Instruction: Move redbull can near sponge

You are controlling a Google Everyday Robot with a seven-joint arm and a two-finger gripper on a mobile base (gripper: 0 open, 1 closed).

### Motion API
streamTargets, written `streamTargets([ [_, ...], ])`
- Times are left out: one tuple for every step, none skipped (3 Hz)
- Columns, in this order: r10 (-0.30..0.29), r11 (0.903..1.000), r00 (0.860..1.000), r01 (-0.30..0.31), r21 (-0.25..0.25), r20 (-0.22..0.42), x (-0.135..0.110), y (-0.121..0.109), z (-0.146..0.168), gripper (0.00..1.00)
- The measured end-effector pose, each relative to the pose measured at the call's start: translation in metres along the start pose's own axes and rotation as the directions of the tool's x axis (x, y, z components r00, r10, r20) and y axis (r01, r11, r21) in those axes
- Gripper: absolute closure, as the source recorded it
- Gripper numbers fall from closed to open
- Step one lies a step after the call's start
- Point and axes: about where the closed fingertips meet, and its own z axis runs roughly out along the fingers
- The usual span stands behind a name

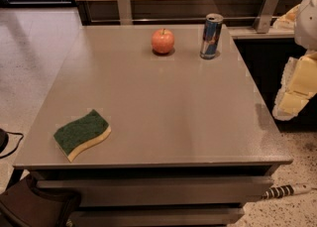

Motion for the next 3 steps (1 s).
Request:
streamTargets([
  [0.0, 1.0, 1.0, 0.0, 0.0, 0.0, 0.0, 0.0, 0.0, 0.0],
  [0.028, 0.9987, 0.999, -0.029, 0.041, 0.028, 0.003, -0.013, 0.002, 0.0],
  [0.131, 0.981, 0.983, -0.148, 0.126, 0.131, 0.021, -0.043, 0.013, 0.0],
])
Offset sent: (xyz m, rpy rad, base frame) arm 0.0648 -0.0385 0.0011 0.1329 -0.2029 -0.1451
